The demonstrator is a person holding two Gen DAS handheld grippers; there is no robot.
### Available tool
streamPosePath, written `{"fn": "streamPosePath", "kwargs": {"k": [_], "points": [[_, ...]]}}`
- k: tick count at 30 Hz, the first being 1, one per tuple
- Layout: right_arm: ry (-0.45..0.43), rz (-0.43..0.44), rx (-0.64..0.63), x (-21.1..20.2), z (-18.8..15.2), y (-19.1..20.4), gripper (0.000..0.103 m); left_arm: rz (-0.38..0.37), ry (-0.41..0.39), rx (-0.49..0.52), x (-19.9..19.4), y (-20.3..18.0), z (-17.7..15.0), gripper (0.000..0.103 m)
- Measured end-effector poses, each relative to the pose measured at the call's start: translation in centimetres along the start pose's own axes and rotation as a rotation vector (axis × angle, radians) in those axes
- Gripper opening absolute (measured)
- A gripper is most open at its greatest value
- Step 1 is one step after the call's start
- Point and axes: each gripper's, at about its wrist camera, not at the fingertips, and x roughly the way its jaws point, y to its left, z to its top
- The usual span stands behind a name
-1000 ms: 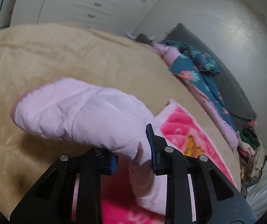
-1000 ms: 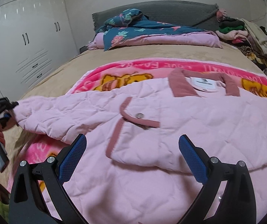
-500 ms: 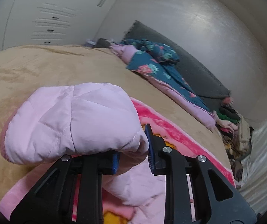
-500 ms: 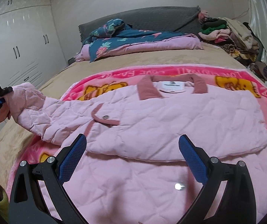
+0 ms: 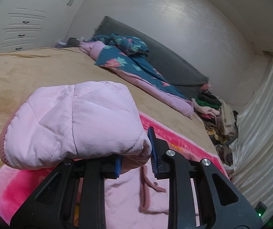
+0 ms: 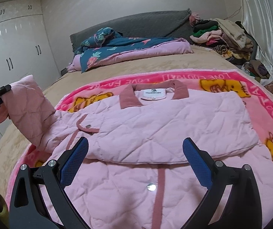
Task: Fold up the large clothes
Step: 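Grasp the sleeve cuff with the left tool and lift it toward the jacket center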
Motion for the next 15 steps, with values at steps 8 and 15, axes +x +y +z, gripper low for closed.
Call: {"fn": "streamPosePath", "kwargs": {"k": [8,15], "points": [[-0.006,-0.018,0.018,-0.6,-0.1,-1.9,0.098,-0.094,0.041,0.073,1.0,-3.5,-1.8,0.015],[-0.013,-0.040,0.013,-1.5,-0.5,-3.2,0.098,-0.125,0.046,0.168,1.3,-6.0,-2.7,0.015]]}}
